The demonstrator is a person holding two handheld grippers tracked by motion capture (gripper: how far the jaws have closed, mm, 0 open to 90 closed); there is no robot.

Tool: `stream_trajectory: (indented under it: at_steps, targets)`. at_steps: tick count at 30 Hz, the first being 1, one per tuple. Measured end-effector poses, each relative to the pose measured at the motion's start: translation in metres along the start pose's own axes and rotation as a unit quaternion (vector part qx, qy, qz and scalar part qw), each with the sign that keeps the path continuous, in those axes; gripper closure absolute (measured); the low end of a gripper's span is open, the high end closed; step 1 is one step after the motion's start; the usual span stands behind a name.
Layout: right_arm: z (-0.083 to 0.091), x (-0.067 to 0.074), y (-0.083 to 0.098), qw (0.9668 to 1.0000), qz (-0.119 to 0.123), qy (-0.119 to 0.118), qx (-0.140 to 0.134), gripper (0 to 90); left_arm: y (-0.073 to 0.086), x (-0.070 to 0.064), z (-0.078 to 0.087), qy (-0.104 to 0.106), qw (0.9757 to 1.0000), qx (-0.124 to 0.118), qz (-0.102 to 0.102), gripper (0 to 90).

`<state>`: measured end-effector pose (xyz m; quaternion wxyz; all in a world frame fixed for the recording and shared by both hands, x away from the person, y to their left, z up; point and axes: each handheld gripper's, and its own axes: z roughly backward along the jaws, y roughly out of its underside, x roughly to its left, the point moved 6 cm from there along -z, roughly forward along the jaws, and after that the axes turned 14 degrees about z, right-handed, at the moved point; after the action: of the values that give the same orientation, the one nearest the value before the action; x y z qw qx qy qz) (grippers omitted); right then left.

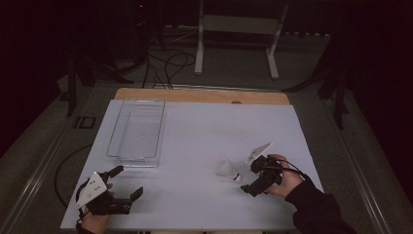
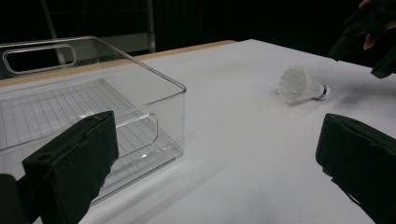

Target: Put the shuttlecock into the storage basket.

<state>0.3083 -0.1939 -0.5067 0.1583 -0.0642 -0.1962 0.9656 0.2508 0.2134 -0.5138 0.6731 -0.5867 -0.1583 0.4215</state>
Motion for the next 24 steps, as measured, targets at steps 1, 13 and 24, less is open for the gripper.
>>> stream_trajectory:
  at_steps: [1, 13, 24]
  targets:
    - [-0.001, 0.000, -0.001, 1.0000, 0.000, 0.000, 0.003, 8.3, 0.000, 0.000, 0.000, 0.000, 1.0000, 0.000, 0.000, 0.0]
    - [-0.015, -0.005, -0.009, 0.9995, -0.001, -0.007, 0.029, 12.2, 0.000, 0.000, -0.001, 0.001, 1.0000, 0.002, -0.001, 0.0]
    - [-0.025, -0.005, -0.015, 0.9981, -0.002, -0.020, 0.058, 15.5, 0.001, 0.000, -0.001, 0.002, 1.0000, 0.001, 0.000, 0.0]
